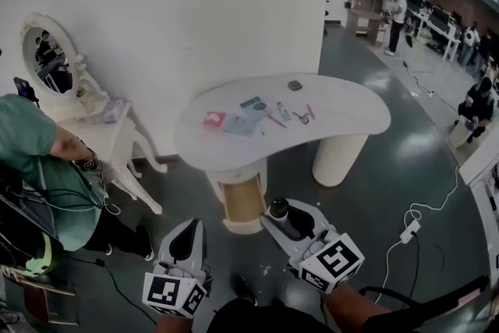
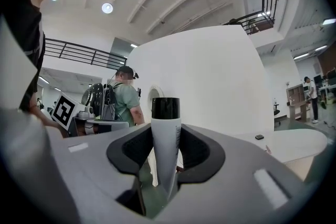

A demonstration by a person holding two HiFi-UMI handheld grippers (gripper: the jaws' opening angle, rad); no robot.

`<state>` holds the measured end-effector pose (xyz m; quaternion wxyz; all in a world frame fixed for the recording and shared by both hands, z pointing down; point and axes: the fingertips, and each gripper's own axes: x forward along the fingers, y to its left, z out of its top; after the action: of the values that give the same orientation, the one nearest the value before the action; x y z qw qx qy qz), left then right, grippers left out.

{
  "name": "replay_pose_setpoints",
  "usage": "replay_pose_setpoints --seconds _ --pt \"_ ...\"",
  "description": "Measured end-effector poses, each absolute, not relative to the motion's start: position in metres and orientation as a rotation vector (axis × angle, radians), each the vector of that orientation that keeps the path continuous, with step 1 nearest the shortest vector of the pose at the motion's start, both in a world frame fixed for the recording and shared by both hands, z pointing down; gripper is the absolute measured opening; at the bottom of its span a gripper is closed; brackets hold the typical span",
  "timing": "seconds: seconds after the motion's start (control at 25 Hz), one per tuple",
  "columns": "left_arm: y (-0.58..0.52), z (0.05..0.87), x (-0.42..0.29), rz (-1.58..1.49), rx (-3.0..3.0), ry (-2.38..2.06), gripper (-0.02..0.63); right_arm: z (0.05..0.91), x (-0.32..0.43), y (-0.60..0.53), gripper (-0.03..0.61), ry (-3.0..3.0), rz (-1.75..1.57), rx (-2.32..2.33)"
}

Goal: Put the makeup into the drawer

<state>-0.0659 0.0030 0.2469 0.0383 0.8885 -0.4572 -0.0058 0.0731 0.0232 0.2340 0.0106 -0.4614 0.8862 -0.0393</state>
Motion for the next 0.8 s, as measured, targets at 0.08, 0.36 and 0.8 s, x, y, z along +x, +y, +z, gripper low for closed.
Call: replay_pose_setpoints --seconds 0.08,0.36,0.8 --pt "-0.013 0.248 -0.07 -0.024 2.724 -1.392 -0.001 0.234 0.067 0.008 0.144 2.774 -0.127 -1.44" --pt "-0.067 0.247 -0.088 -0.061 2.735 -1.378 0.0 0.222 0.045 -0.045 0.144 2.776 -0.073 -1.43" --pt "-0.125 0.261 -0.112 -0.061 2.752 -1.366 -0.002 0.229 0.018 -0.103 0.146 2.834 -0.072 -1.454"
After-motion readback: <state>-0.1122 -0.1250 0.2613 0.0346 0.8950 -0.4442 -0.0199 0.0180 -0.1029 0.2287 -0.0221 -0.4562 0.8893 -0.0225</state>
